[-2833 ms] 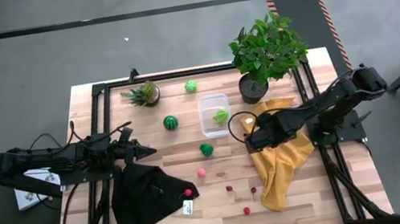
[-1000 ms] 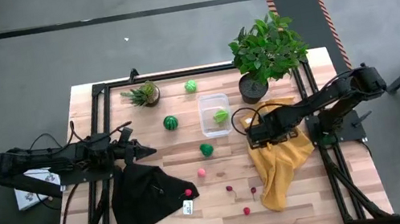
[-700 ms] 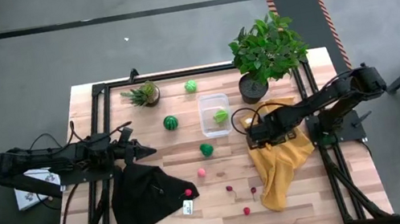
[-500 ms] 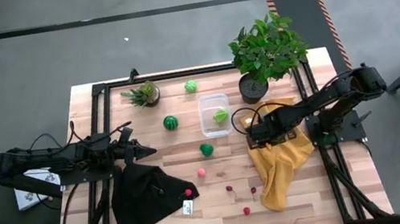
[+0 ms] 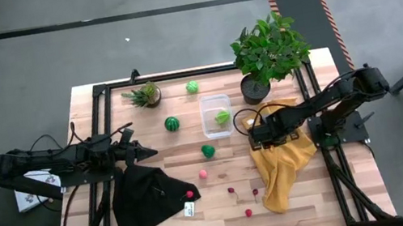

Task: Pick and placing Produce into tupperware
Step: Put the corn into the transparent bin

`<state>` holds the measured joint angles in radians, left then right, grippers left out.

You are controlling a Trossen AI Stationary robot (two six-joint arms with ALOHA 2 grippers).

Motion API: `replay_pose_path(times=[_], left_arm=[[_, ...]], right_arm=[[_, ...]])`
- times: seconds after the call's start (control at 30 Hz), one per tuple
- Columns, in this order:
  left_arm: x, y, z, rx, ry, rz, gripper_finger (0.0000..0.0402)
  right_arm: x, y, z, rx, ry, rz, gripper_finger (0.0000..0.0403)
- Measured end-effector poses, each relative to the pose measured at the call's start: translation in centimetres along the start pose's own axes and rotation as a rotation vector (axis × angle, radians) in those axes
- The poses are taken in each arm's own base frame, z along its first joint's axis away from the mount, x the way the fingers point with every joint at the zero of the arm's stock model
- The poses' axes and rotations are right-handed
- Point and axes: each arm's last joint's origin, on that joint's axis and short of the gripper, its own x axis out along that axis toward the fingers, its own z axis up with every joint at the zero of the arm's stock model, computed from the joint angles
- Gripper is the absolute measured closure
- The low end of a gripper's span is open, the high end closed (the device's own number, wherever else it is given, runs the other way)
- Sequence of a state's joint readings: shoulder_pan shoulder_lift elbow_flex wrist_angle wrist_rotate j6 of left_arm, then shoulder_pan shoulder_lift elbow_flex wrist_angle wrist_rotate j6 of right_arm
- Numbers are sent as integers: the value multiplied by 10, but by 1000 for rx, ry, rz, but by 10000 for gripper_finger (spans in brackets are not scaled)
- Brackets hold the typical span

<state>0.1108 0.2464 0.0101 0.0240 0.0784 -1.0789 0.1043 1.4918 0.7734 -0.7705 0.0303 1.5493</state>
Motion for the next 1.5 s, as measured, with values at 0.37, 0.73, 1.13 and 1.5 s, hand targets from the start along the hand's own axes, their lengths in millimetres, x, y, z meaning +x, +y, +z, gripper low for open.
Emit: replay_pose_path(times=[0.37,0.73,1.13,1.5], left_arm=[[0,0,0,0,0,0,401],[0,0,0,0,0,0,401],[0,0,0,0,0,0,401],[0,0,0,0,0,0,401]], right_arm=[[1,0,0,-5,0,1,342],[0,0,0,-5,-1,15,365],[-13,-1,0,5,-5,86,366],[-20,12,-12,-89,6,243,366]])
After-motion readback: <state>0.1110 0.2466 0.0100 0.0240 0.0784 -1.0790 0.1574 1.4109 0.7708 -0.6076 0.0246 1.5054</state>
